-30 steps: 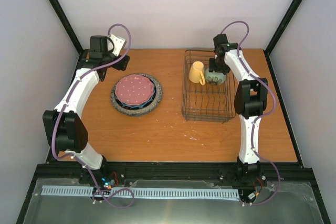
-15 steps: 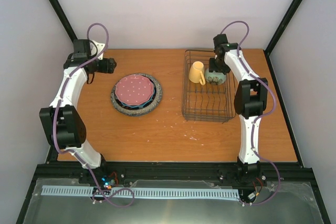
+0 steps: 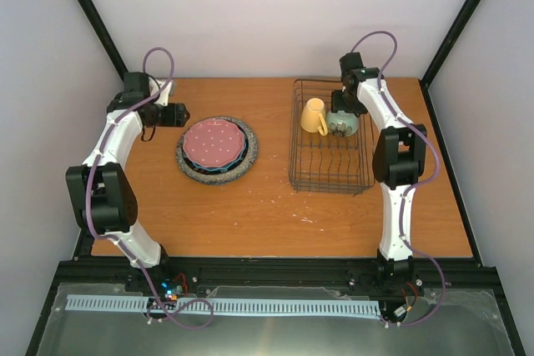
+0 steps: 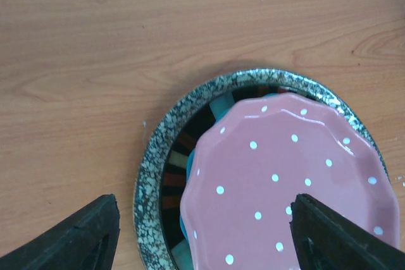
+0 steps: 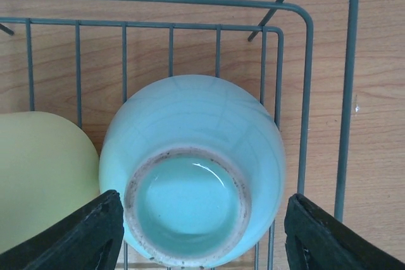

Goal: Load the mixed dishes into the dish rack

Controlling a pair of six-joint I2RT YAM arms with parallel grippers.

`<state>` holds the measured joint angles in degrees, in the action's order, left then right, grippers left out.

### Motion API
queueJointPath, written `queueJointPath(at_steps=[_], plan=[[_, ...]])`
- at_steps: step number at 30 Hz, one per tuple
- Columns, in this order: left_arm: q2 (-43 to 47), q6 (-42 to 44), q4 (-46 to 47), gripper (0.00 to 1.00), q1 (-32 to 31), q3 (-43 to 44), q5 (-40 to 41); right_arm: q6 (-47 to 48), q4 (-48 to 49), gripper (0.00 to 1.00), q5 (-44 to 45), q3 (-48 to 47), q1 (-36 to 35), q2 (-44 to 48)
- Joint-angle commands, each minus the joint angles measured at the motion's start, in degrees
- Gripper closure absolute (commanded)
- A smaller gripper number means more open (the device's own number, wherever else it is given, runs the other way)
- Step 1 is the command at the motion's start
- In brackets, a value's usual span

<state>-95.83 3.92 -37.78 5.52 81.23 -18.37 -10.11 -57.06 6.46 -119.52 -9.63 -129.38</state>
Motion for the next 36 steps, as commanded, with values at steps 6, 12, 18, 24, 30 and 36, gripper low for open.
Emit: queueJointPath(at_steps=[6,12,18,24,30,36], plan=[[-0.32,-1.34,-2.86,0.59,1.56,-3.88,-3.56,-1.10,2.56,0.32,-1.49,-1.13,-0.26,13.09],[-4.00,-1.94,-4.04,0.60,1.60,-5.45,-1.82,-0.62,1.12,0.32,-2.99,-2.00,-0.30,17.89],[-7.54,-2.08,-3.34,0.60,1.60,-6.05,-4.05,-0.03,1.07,0.32,-3.01,0.47,-0.30,21.15],[-9.90,-1.66,-2.86,0.63,1.60,-5.38,-6.14,-0.23,1.33,0.33,-3.50,1.75,-0.30,22.30],[-11.57,-1.07,-3.17,0.85,1.53,-4.39,-8.22,-0.35,1.35,0.33,-4.21,2.10,-0.38,22.44],[-11.33,-0.85,-3.33,0.99,1.60,-3.72,-8.51,-0.26,1.25,0.33,-3.99,2.07,-0.39,22.82]])
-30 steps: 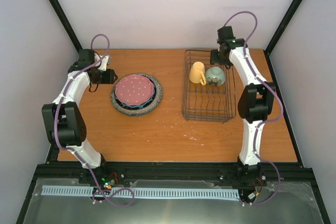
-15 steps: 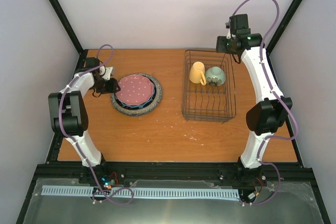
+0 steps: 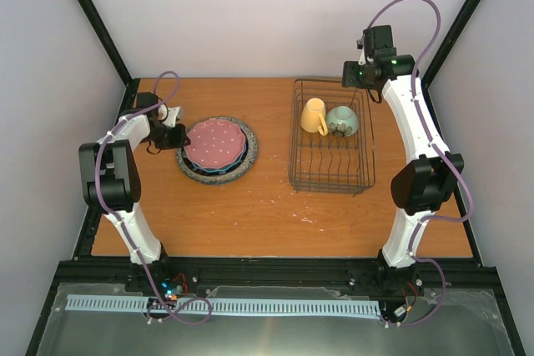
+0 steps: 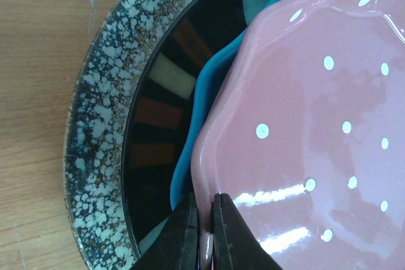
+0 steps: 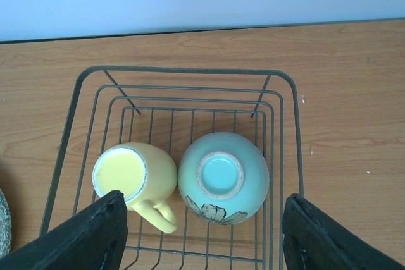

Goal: Load the mixed dishes into the dish rack

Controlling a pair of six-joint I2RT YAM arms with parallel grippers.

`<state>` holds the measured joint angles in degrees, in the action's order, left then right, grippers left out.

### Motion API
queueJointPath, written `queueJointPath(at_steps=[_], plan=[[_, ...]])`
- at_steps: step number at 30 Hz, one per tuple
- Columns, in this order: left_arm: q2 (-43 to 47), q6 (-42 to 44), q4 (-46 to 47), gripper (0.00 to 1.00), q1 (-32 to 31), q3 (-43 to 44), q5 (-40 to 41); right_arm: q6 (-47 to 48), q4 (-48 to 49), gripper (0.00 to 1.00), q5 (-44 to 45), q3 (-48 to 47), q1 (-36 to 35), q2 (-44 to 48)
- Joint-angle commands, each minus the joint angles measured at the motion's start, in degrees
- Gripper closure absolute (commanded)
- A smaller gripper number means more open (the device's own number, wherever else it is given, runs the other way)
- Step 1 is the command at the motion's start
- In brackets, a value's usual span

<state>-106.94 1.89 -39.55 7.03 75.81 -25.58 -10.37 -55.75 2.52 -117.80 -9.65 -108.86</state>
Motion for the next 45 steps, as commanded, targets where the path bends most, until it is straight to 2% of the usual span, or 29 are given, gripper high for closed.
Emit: queueJointPath(at_steps=[1,11,15,19,26,29,34,38,45], plan=[[0.30,1.19,-1.46,0.99,0.09,1.85,-1.14,-0.01,-0.04,0.33,0.01,0.22,-0.37,2.40],[8.50,1.42,-1.61,0.99,0.09,4.29,1.51,0.09,0.48,0.34,-0.48,0.26,-1.28,2.25],[11.36,1.78,-1.19,0.99,0.09,5.47,0.89,-0.12,2.22,0.34,-4.03,1.30,-1.51,2.74],[14.01,2.09,1.99,0.99,0.09,4.25,-2.56,-0.76,7.35,0.33,-14.19,4.74,-1.50,3.55],[19.14,-0.34,9.45,0.99,-0.04,1.84,-8.01,-3.79,12.73,0.31,-40.61,6.64,-2.10,1.69],[25.55,-1.16,16.93,1.00,-1.41,-1.87,-9.06,-2.64,13.95,0.22,-46.03,6.64,-3.81,1.64],[34.12,-2.70,26.28,0.99,-6.54,-6.13,-2.67,1.37,13.90,0.21,-48.02,6.63,-8.55,1.96],[38.28,-1.12,29.72,0.99,-11.02,-7.05,3.50,1.48,15.88,0.21,-43.77,9.81,-9.32,4.70],[38.86,1.76,29.08,0.99,-12.33,-5.69,3.07,5.16,13.96,0.20,-48.47,12.55,-9.38,7.63]])
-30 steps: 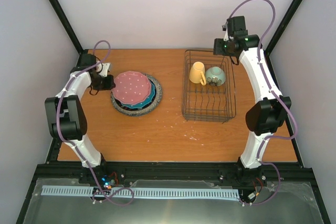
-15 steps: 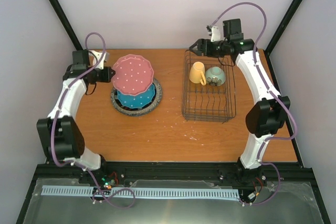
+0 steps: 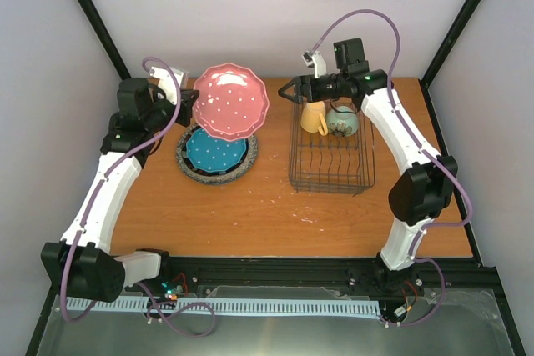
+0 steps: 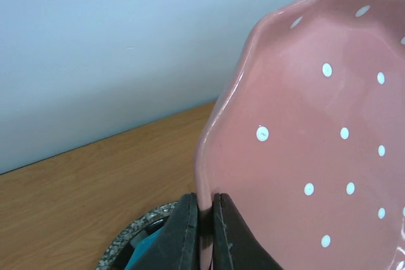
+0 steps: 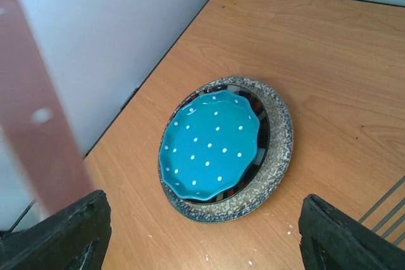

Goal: Load the mixed dishes into the dish rack

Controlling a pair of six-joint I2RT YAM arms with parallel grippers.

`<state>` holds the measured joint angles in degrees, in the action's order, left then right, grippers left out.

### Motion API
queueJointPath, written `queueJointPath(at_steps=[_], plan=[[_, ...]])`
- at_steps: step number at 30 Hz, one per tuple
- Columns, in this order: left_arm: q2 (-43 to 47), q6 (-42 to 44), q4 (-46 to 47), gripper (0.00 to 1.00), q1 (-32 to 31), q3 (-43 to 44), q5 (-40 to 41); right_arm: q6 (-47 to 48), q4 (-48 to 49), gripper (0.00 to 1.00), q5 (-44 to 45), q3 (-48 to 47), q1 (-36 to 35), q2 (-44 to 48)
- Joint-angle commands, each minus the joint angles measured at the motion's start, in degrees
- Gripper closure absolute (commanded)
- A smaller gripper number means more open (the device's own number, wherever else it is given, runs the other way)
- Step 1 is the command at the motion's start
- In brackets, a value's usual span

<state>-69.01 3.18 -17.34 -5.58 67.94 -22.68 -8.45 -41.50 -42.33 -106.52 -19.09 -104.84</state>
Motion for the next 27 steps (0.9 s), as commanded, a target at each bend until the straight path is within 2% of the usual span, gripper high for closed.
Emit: queueJointPath(at_steps=[1,9,13,18,27], plan=[[0.55,0.35,6.52,0.99,0.23,2.60,-0.20,3.41,0.09,0.20,-4.68,2.03,0.07,4.24],[-1.82,0.05,6.62,0.99,0.26,3.47,-3.12,1.04,4.81,0.18,-13.55,5.03,0.17,7.17],[-3.06,0.06,6.61,0.99,0.22,4.98,-6.15,1.51,3.81,0.18,-11.98,4.76,-0.08,6.37],[-4.10,-1.48,7.42,0.99,0.22,5.86,-11.60,4.60,1.43,0.18,-4.55,4.86,-1.90,4.75],[-4.46,-2.68,7.68,0.99,0.22,6.04,-13.87,3.98,2.33,0.19,-4.57,2.69,-4.92,0.32]])
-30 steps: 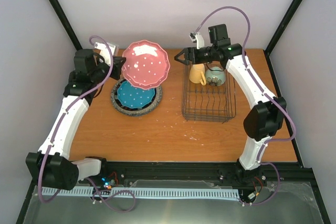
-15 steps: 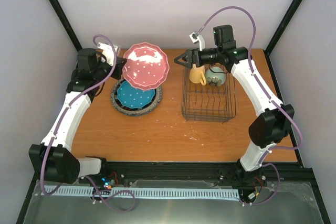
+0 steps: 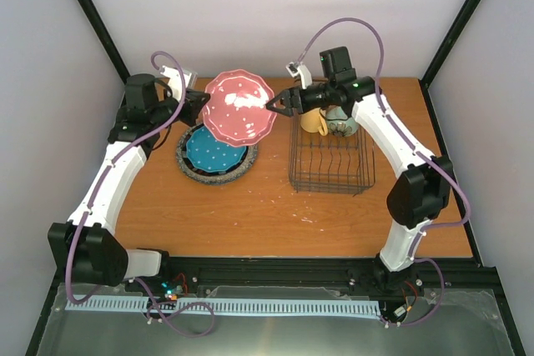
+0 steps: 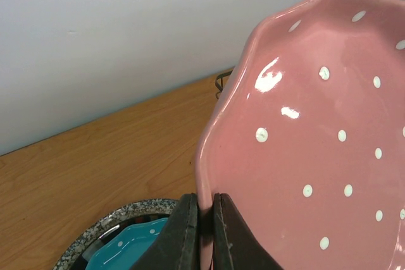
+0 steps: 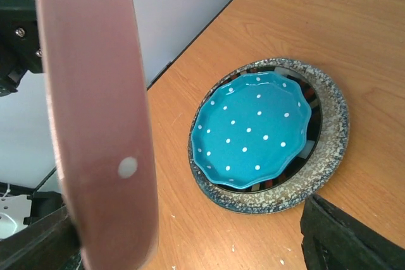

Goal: Load the mixed dishes into the dish rack

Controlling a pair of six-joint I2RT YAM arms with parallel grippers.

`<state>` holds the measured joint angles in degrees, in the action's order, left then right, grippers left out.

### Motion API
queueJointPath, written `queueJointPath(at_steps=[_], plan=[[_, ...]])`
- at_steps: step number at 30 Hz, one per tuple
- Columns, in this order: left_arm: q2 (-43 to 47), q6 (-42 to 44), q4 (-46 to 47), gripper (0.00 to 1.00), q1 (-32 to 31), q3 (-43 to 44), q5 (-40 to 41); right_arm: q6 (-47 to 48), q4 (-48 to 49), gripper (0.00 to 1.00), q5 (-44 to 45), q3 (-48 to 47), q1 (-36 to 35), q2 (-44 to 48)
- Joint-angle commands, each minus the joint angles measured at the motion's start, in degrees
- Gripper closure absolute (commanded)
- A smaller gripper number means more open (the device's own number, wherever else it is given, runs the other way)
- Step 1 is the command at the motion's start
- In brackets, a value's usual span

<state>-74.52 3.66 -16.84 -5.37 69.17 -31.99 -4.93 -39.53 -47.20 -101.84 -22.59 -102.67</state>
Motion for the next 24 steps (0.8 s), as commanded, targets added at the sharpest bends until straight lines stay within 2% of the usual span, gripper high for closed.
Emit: queueJointPath(at_steps=[1,5,10,12,13,14,15,20,22,24], plan=[[0.99,-3.21,7.17,0.99,0.00,4.69,-4.69,0.00,0.91,0.19,-0.27,-2.33,-1.69,-2.24],[0.24,-3.54,7.17,0.99,0.00,4.69,-5.18,-1.69,3.01,0.22,-2.89,-3.67,-2.70,-3.19],[-0.75,-4.38,10.13,0.99,-0.08,4.47,-6.42,-3.81,5.53,0.37,-7.67,-4.40,-3.84,-4.16],[-1.41,-4.60,10.44,0.99,-0.16,4.58,-6.80,-4.25,6.22,0.56,-9.75,-4.54,-4.35,-4.45],[-1.68,-4.62,10.51,0.99,-0.17,4.60,-6.86,-4.29,6.66,0.72,-11.00,-4.56,-4.57,-4.43],[-1.82,-4.56,10.58,0.99,-0.25,4.50,-6.86,-4.30,6.84,0.93,-11.48,-4.60,-4.77,-4.40],[-1.93,-4.43,10.59,0.99,-0.26,4.54,-6.82,-4.34,7.17,0.97,-11.45,-4.47,-4.95,-4.07],[-2.23,-3.52,9.74,0.98,-0.35,4.50,-5.42,-5.02,7.89,0.97,-9.06,-4.57,-5.05,-2.34],[-2.29,-3.33,9.47,0.90,-0.36,4.50,-4.58,-5.86,8.07,0.97,-7.00,-4.75,-5.09,-1.64],[-2.13,-3.45,9.46,0.75,-0.40,4.42,-2.98,-6.71,8.19,0.97,-4.49,-4.90,-5.01,-1.18]])
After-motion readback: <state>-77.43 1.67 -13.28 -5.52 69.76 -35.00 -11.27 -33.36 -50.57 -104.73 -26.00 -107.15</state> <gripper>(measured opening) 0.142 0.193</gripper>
